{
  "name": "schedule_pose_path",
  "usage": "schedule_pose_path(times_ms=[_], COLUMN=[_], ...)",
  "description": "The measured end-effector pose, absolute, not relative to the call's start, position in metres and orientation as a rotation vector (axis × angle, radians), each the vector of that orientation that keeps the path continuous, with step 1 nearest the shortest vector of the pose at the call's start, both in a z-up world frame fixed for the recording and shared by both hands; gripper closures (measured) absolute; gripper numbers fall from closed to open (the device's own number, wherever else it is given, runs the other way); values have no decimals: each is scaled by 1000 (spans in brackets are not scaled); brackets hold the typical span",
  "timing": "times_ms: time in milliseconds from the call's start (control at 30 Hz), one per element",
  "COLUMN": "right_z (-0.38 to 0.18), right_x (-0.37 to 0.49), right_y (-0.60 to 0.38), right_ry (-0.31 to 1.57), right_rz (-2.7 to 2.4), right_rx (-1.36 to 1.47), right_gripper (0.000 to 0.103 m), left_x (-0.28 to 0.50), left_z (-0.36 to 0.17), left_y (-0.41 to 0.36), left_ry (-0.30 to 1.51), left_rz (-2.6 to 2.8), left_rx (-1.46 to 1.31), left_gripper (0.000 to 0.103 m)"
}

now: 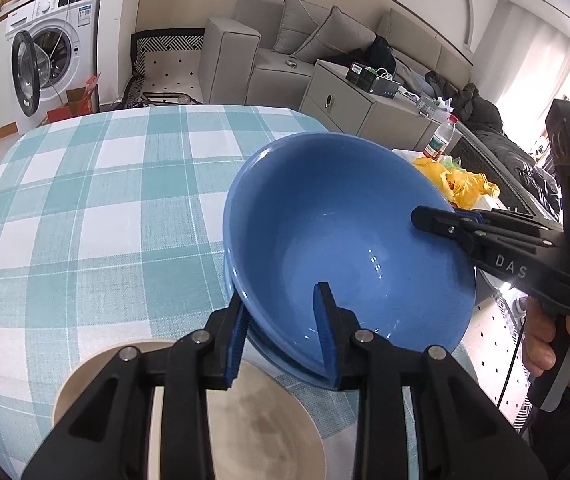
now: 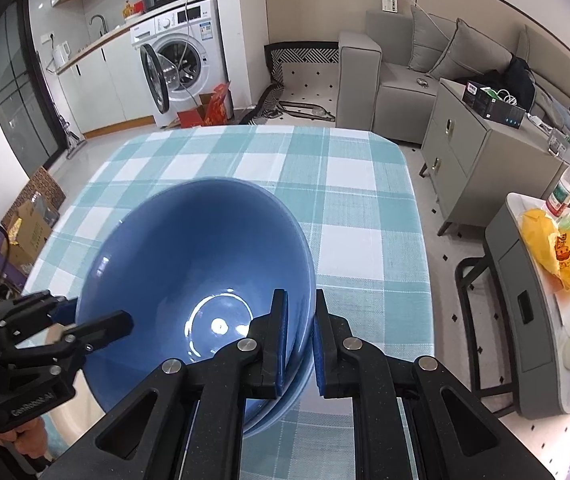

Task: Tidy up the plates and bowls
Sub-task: 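Lift the bowl with both grippers and carry it over the nested bowls, then lower the bowl into the nested bowls and open both grippers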

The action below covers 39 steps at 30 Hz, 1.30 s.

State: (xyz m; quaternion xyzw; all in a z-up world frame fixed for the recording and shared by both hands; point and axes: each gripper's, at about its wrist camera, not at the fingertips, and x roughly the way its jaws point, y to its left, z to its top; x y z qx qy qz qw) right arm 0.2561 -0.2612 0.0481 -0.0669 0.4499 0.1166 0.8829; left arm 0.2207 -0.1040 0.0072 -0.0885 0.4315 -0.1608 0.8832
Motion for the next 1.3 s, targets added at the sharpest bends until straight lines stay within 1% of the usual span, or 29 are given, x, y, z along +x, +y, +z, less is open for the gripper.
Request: schedule_pose_path(times_ms=[800, 967, 1067, 1133, 1167, 1200, 1300], right_z=[24, 24, 22, 21, 21, 21, 21], right_x=[252, 251, 251, 251, 252, 252, 250], right_y=[-261, -261, -261, -261, -262, -263, -267], right_ry=[966, 967, 975, 985, 985, 991, 992], right_rz=[205, 205, 213, 226, 228, 237, 240], right_rx=[-220, -225, -227, -218, -211, -199, -190], right_gripper=[91, 90, 88, 87, 86, 84, 84], left_x=[222, 221, 221, 221, 221, 221, 221], left_z=[5, 6, 7, 8, 8, 7, 5], left_y=[-117, -117, -117, -117, -116, -115, -106], left_ry=[878, 876, 880, 884, 888, 891, 906], left_rz=[-313, -316, -318, -315, -312, -307, -304], left_rx=[-59, -49, -39, -27, -26, -30, -64], left_gripper=[72, 70, 70, 64, 58, 55, 53])
